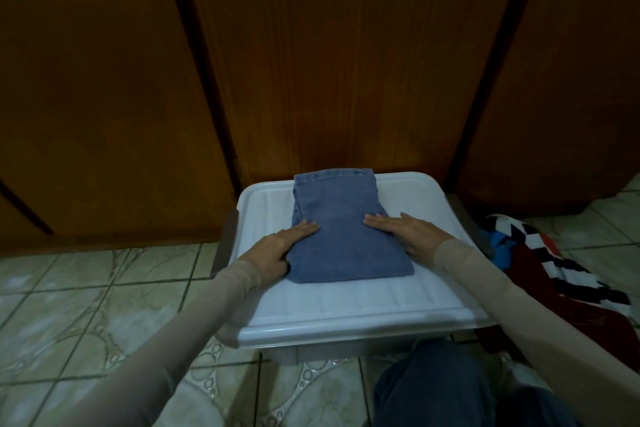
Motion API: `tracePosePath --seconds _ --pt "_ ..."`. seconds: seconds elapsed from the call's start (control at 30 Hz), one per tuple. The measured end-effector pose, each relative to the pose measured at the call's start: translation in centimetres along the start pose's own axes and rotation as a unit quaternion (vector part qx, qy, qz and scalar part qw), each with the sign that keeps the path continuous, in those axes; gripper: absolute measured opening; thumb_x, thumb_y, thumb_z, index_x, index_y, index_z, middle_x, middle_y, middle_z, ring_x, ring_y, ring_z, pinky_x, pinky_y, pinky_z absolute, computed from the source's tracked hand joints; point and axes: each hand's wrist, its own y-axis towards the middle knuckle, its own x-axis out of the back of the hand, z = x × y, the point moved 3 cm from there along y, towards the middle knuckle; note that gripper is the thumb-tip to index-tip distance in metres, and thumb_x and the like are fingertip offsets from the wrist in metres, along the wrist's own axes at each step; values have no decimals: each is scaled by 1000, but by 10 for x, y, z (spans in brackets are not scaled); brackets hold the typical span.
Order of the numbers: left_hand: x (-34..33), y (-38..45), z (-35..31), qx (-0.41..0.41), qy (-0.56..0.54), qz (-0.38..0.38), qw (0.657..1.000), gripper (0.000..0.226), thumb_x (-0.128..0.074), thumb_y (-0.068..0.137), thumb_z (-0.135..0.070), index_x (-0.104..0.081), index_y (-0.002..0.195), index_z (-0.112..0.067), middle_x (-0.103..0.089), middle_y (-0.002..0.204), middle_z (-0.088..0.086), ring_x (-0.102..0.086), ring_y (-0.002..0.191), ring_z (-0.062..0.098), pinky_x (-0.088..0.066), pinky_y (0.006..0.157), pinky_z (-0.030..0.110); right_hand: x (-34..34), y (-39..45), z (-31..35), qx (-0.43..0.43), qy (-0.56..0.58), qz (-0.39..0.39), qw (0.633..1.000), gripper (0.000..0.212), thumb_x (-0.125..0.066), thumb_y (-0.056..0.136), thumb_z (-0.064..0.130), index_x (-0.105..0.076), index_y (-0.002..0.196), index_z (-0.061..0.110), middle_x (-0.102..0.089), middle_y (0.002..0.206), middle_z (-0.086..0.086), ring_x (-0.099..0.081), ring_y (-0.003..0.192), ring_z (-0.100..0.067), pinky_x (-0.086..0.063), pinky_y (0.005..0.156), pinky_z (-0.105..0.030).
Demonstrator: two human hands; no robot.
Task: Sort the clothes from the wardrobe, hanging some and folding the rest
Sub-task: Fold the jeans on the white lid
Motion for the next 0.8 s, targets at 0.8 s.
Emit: tracePosePath --seconds 0.8 --pt "-13 8 -32 113 -5 -288 951 47 -26 102 -36 -60 96 -5 -65 100 15 -59 89 28 -42 75 30 -12 1 19 -20 23 -283 959 49 -31 98 45 -54 83 5 -59 93 -14 -52 82 -23 -39 74 -27"
